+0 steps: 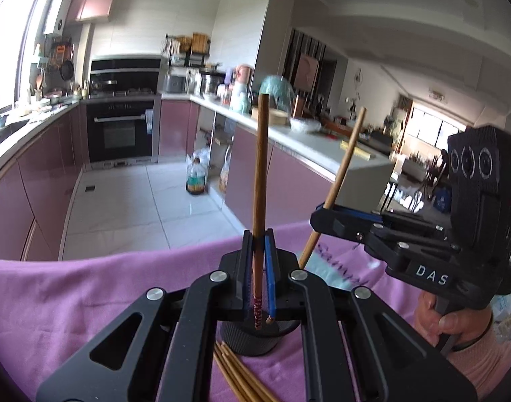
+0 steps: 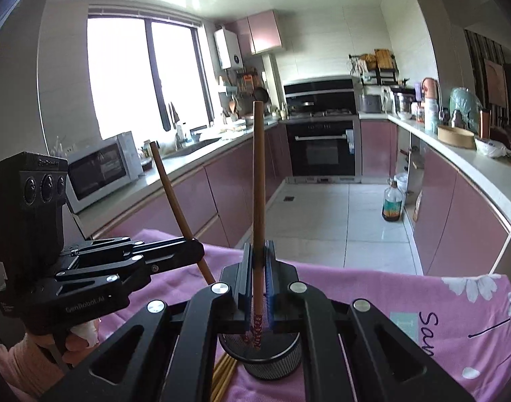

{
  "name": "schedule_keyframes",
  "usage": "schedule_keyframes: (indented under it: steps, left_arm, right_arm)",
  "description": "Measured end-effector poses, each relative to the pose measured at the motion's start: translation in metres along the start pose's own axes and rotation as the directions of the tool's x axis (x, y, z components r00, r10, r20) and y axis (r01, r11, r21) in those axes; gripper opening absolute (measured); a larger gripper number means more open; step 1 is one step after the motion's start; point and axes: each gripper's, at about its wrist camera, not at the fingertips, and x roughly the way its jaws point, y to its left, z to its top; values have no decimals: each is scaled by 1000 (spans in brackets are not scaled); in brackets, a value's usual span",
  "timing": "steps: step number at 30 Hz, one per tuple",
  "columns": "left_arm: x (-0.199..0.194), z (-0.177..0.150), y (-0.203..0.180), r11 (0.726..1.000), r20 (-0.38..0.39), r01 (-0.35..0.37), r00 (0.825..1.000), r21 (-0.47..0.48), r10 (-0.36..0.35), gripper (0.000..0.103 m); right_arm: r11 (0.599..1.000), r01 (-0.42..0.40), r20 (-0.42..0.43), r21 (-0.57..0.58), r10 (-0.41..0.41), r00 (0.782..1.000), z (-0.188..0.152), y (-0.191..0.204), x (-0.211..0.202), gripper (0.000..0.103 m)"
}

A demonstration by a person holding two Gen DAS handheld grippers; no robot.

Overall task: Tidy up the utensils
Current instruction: 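Lower both chopsticks into the mesh cup and open both tools, then withdraw both tools from the cup back toward the chopstick pile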

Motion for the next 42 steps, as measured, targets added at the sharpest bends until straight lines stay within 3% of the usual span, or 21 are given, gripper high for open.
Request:
schedule_keyframes:
  steps: [9,22,24,30,34,42]
  left_arm:
    - [38,-30,16,1000,-111,-8,994,-12,7,8]
    - [64,-29,28,999,-144,-32,989,-20,28,8]
    - [65,-30,30,999,-146,-33,989,-32,28,12]
    - [65,-33,34,998,-142,-52,989,-47,45,14]
    - [53,-35,42,996,-112,-68,992,-64,61,23]
    - [8,-44,42,990,-16,-135,991,-28,134,42]
  right_arm:
    - [1000,17,-176,-19,-20,984,-19,-2,43,6]
    - [999,45,-185,15,-42,982,-12,-4,68,9]
    - [999,44,-182,26,-39,983,-12,-7,71,16]
    - [998,42,-179,42,-34,983,-18,-9,71,22]
    - [997,35,-166,63,-24,986,-20,-13,67,27]
    - [999,-7,-72,38,10,997,-25,1,27,53]
